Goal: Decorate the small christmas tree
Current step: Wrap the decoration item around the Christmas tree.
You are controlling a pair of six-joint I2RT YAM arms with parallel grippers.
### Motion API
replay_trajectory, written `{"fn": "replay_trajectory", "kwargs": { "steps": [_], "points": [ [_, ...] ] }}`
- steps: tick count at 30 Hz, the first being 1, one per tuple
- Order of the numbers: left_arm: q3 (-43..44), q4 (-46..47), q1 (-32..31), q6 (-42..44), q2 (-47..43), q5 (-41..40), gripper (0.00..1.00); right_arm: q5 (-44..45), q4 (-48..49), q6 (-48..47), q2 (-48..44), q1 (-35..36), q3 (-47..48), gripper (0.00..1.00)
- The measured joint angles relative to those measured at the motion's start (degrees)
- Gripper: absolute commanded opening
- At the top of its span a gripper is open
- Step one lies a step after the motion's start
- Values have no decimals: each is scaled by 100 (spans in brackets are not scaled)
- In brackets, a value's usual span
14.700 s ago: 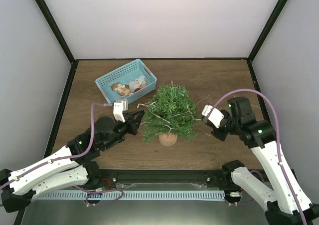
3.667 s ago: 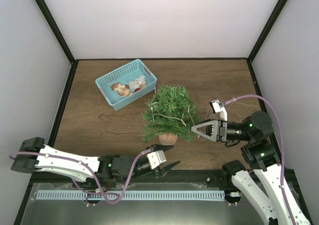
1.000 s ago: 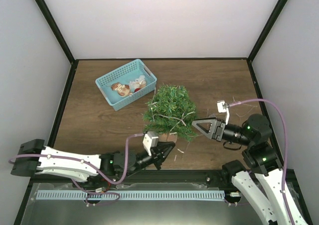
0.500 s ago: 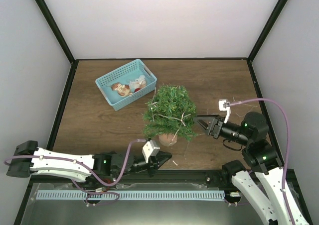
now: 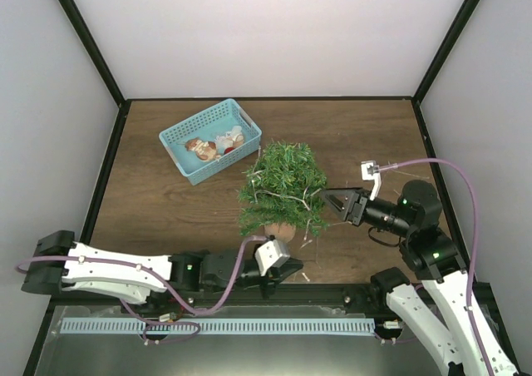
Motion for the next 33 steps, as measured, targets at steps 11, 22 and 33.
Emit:
{"fn": "replay_trajectory", "kwargs": {
  "steps": [11,22,33],
  "points": [
    [807,-120,31,122,1167,273,4,494,-155,-179,-186,0,304,50],
    [420,-654,87,-407,802,234,4,649,-205,-319,-330,0,334,45],
    [758,-675,170,-295,1257,367,4,-138,-175,-380,247,0,328,39]
  ]
}}
